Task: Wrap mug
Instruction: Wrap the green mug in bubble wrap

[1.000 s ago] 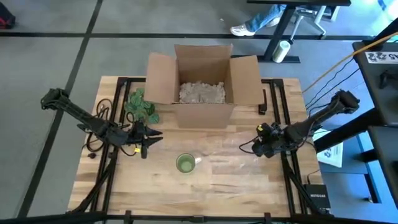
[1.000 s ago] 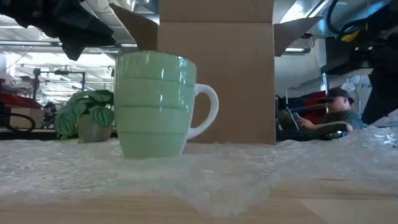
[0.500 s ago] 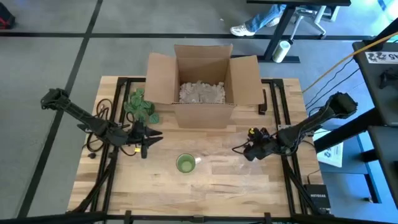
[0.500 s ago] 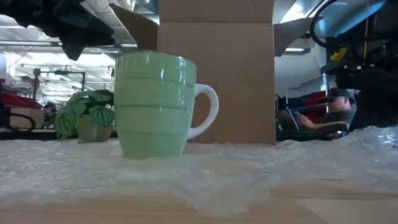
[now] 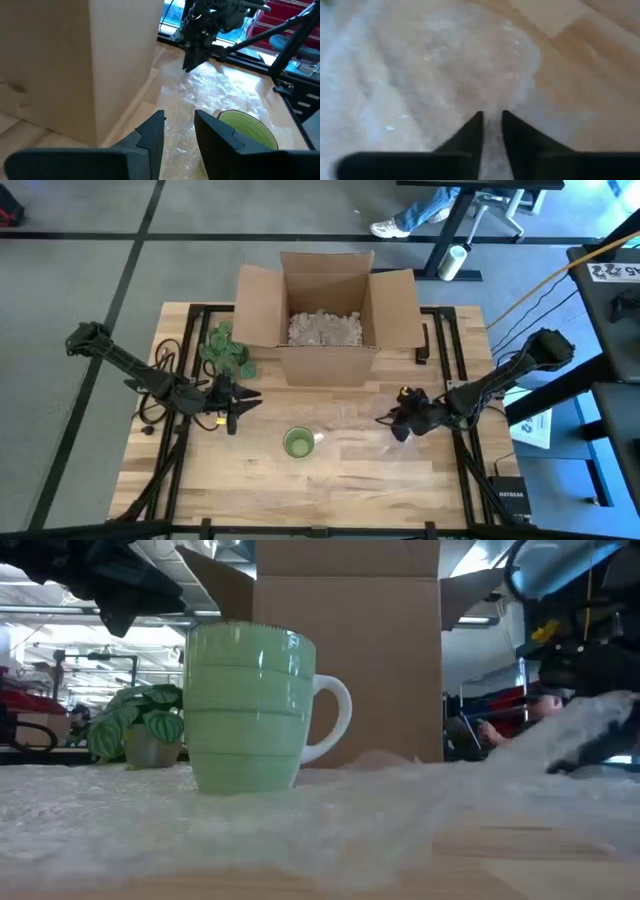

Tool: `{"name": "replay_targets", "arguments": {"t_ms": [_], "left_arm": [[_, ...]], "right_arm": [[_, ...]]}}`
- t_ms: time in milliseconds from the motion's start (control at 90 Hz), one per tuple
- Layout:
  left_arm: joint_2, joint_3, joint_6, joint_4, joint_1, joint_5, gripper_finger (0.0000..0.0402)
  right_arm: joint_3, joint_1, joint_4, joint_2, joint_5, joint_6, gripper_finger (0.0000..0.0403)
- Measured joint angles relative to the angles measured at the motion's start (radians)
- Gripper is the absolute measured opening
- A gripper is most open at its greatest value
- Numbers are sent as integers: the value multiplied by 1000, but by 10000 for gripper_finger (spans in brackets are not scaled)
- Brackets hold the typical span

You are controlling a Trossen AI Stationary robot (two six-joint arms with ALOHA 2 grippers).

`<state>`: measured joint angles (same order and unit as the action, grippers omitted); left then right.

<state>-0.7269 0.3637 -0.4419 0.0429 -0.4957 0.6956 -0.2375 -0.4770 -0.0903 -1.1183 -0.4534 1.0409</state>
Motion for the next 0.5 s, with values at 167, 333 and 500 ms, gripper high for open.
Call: {"name": "replay_targets", "arguments": {"t_ms": [167, 333, 500], "left_arm": [[0, 0, -4, 3, 0, 0, 90], [0, 0, -4, 6, 0, 0, 90], [0, 0, 4, 7, 0, -1, 90]], "right_arm": [[-41, 0, 114, 0, -72, -87, 12], [-117, 26, 227, 0, -82, -269, 4], [-192, 107, 322, 0, 1, -435, 1]]}}
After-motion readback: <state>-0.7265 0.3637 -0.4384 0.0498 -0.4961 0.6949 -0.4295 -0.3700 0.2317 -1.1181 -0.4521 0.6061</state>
